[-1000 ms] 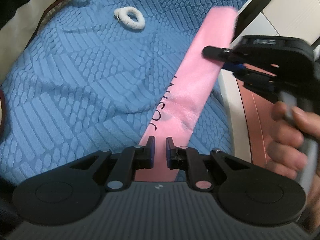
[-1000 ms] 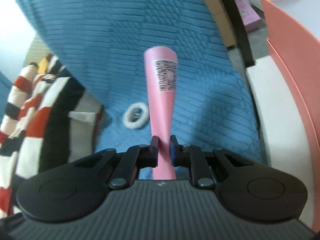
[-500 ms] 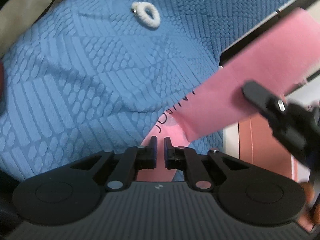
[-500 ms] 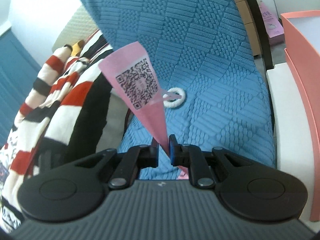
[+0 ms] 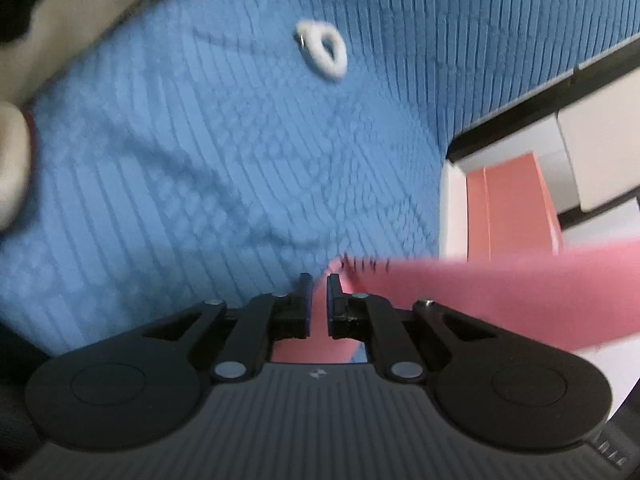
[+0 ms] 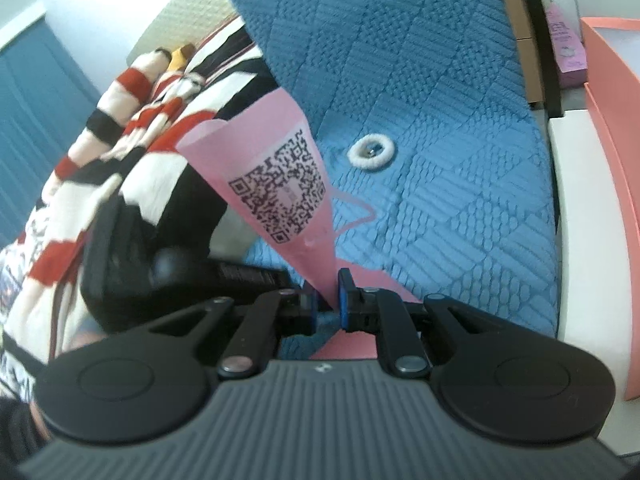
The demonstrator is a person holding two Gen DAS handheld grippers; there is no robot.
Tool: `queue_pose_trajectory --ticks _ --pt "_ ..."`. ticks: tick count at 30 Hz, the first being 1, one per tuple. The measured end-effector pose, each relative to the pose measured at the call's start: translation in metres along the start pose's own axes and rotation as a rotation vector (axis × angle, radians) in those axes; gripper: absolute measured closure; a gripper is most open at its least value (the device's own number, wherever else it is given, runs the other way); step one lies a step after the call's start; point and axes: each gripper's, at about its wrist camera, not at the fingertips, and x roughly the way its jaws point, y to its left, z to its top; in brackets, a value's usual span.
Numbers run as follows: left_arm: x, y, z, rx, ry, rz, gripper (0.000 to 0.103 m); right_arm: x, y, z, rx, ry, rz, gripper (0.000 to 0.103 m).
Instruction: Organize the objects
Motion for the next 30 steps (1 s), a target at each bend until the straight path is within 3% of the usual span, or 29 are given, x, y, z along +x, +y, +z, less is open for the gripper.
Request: queue_pose_trajectory --ticks 7,12,19,24,30 --pt "-0.023 -0.003 0.020 0.009 -0.051 -0.068 0.094 0.016 0.015 -0.017 -0.113 0.130 -0.006 0.090" --pt "-0.014 -0.010 0.025 0.068 0.042 -0.148 0.094 0.031 0.018 -0.028 -0.147 0.209 -0.010 0.090" --pt "0.011 -0.027 0.012 0.247 0.186 -0.069 0.094 0.043 0.019 -0.032 -0.140 0.261 -0.019 0.090" --pt "0.018 -0.026 0.005 0.306 0.202 0.002 0.096 0.045 0.022 -0.036 -0.158 0.288 -0.024 0.084" --pt "0.016 -0.026 0.002 0.320 0.200 0.018 0.098 0.026 0.022 -0.035 -0.136 0.291 0.020 0.072"
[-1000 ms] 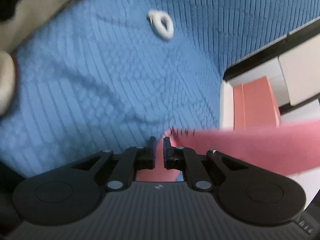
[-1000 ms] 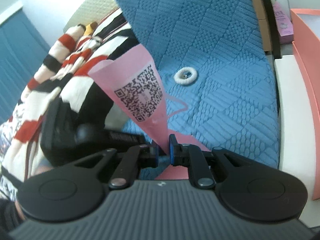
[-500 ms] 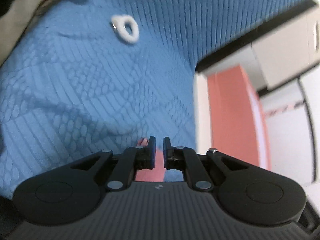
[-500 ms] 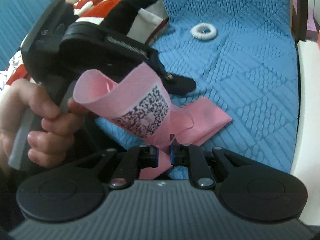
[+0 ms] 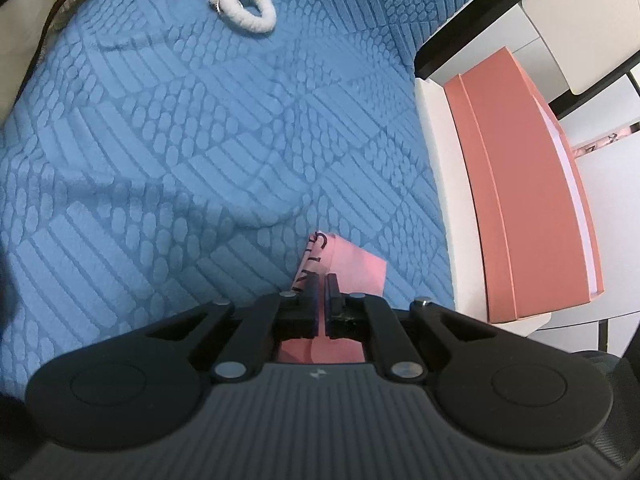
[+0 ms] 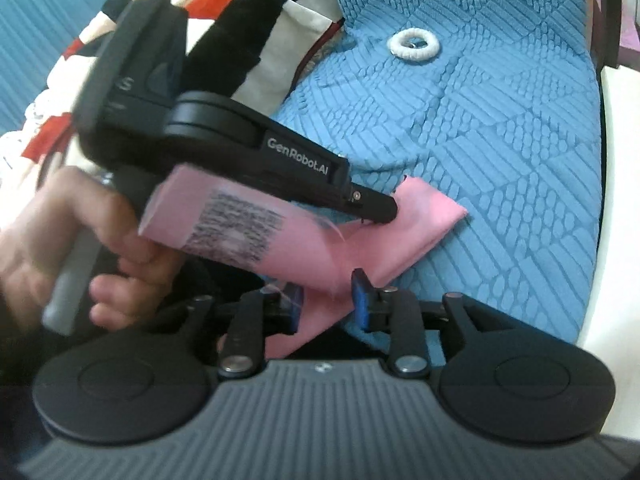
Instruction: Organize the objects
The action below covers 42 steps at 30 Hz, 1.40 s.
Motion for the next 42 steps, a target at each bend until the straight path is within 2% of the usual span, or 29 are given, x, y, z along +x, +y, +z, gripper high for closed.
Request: queue_pose_trajectory --ticks 4,8,10,12,16,23,28,37,42 --pt "-0.001 -0.001 -0.002 0.010 -0.009 0.024 0.098 -0.023 -0.005 -0.008 0.008 -0.016 0.016 0.072" --pt "0.000 -0.007 -0.004 0.032 -0.021 0.052 0.098 -0.052 -0.020 -0.015 0.065 -0.112 -0.012 0.072" --pt "-0.001 -0.007 -0.006 0.041 -0.025 0.064 0.098 -0.055 -0.027 -0.012 0.087 -0.158 -0.051 0.072" --pt "-0.002 -0.008 -0.008 0.049 -0.029 0.074 0.098 -0.047 -0.031 -0.005 0.081 -0.176 -0.047 0.073" --pt "-0.002 -0.011 -0.010 0.076 -0.033 0.111 0.097 -0.020 -0.029 0.004 0.027 -0.152 -0.027 0.075" --pt "-0.004 -0.011 -0.012 0.080 -0.036 0.119 0.097 0.006 -0.019 0.007 -0.052 -0.120 0.036 0.079" --pt "-0.006 -0.014 -0.015 0.090 -0.041 0.135 0.097 0.019 -0.028 0.004 -0.023 -0.089 0.045 0.088" --pt "-0.035 -0.024 -0.036 0.094 -0.093 0.183 0.097 0.020 -0.037 0.004 0.028 -0.081 0.072 0.088" --pt "-0.046 -0.027 -0.062 0.082 -0.109 0.172 0.097 0.019 -0.046 0.004 0.086 -0.088 0.098 0.088"
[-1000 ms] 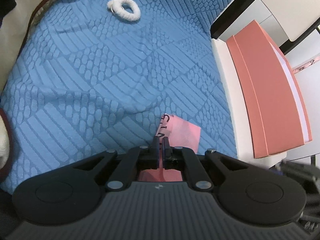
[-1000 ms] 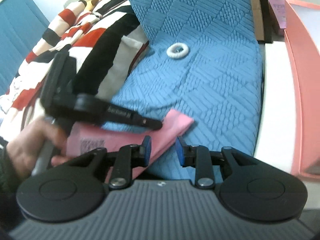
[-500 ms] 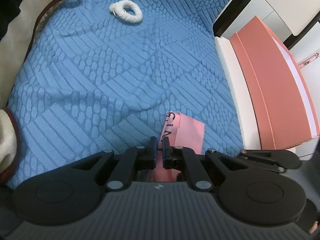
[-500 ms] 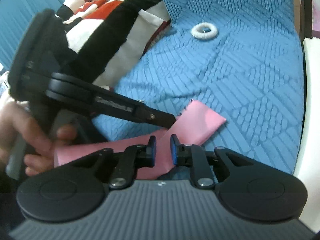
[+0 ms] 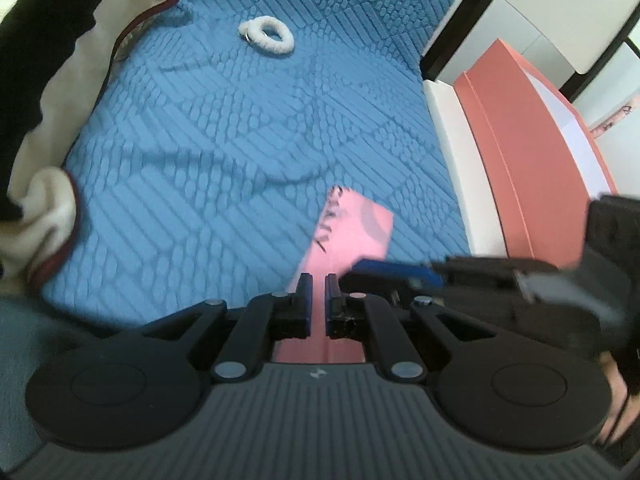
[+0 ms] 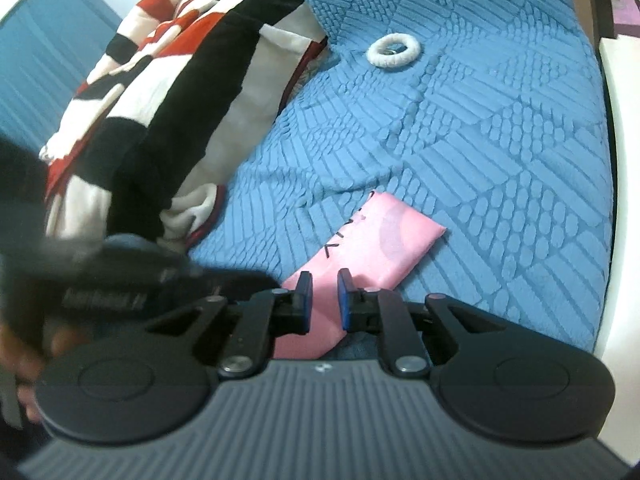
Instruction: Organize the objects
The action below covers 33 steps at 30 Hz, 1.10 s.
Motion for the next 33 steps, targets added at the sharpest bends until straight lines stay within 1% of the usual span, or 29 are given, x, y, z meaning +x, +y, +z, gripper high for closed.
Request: queue_pose_trajectory --ticks 2,5,6,9,11,14,17,20,22,26,30,33 --pt "-0.001 -0.005 -0.009 0.019 0.006 0.011 0.097 0.000 -0.003 0.002 0.021 -0.006 0.006 0.088" --pt "0.006 -0.009 -0.017 0.052 0.022 0.056 0.097 -0.002 -0.008 0.005 0.052 -0.033 0.005 0.088" --pt "0.009 -0.008 -0.018 0.053 0.029 0.064 0.097 -0.003 -0.010 0.006 0.060 -0.050 0.000 0.086" --pt "0.012 -0.007 -0.019 0.058 0.032 0.070 0.097 -0.010 -0.018 0.013 0.097 -0.106 -0.028 0.085" --pt "0.012 -0.007 -0.020 0.058 0.033 0.075 0.097 -0.014 -0.026 0.016 0.138 -0.142 -0.039 0.080" --pt "0.011 -0.008 -0.020 0.058 0.031 0.078 0.097 -0.016 -0.036 0.020 0.179 -0.168 -0.058 0.076" --pt "0.011 -0.009 -0.021 0.061 0.029 0.084 0.097 -0.012 -0.044 0.024 0.204 -0.156 -0.048 0.075" --pt "0.011 -0.010 -0.021 0.065 0.028 0.090 0.097 -0.002 -0.045 0.026 0.207 -0.110 -0.043 0.074" --pt "0.010 -0.011 -0.021 0.067 0.027 0.097 0.097 0.003 -0.047 0.026 0.224 -0.086 -0.016 0.071" --pt "0.009 -0.011 -0.022 0.067 0.023 0.102 0.097 0.005 -0.053 0.024 0.279 -0.070 0.062 0.071" --pt "0.009 -0.011 -0.022 0.071 0.020 0.104 0.097 0.004 -0.051 0.022 0.294 -0.075 0.087 0.080" --pt "0.006 -0.012 -0.022 0.083 -0.001 0.101 0.097 0.000 -0.049 0.023 0.291 -0.095 0.093 0.083"
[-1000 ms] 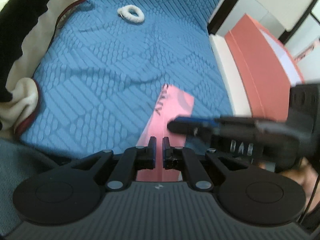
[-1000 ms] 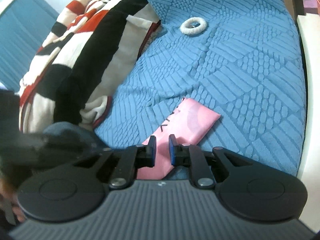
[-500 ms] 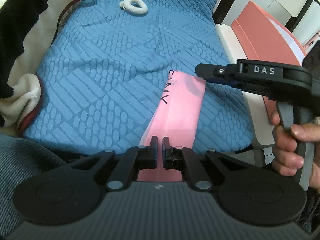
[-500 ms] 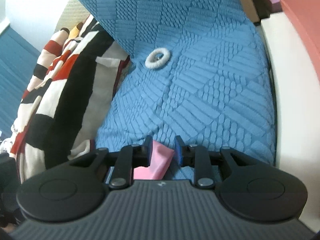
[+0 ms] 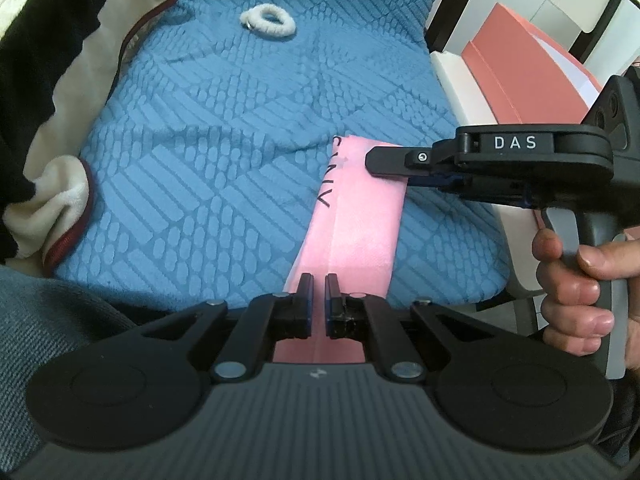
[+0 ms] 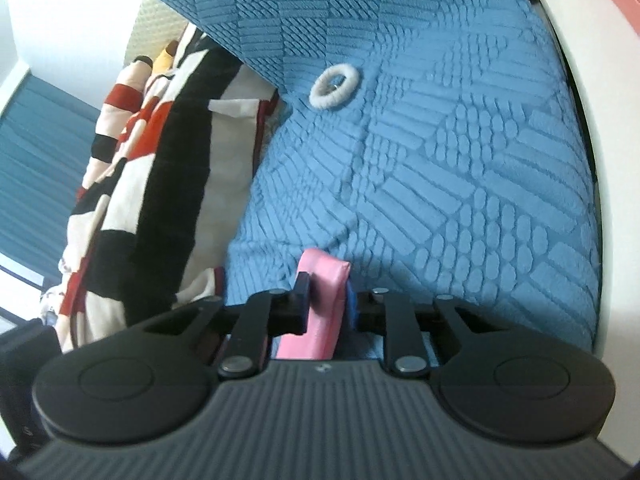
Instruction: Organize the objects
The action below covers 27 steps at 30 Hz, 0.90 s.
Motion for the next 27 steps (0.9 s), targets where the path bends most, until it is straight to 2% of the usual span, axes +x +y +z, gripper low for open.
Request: queue_pose_trajectory --ticks 5,9,13,16,23,27 --pt "-0.009 -0.010 0.004 0.031 -0.050 -0.031 0.095 -0.003 0.005 0.002 -0.023 -0.018 -0.029 0.084" --pt "-0.010 -0.029 0.008 0.091 -0.076 -0.025 0.073 -0.003 0.005 0.003 -0.020 -0.015 -0.041 0.084" --pt "-0.003 -0.051 0.010 0.156 -0.082 -0.021 0.069 -0.005 0.004 0.004 -0.009 -0.009 -0.062 0.084" --pt "0.005 -0.064 0.010 0.210 -0.093 0.029 0.062 -0.007 0.001 0.005 0.009 -0.003 -0.068 0.084" --pt "0.027 -0.087 0.003 0.345 -0.073 0.163 0.061 -0.012 -0.008 0.008 0.076 0.021 -0.087 0.083" --pt "0.037 -0.105 -0.006 0.473 -0.093 0.264 0.061 -0.014 -0.013 0.007 0.125 0.028 -0.085 0.084"
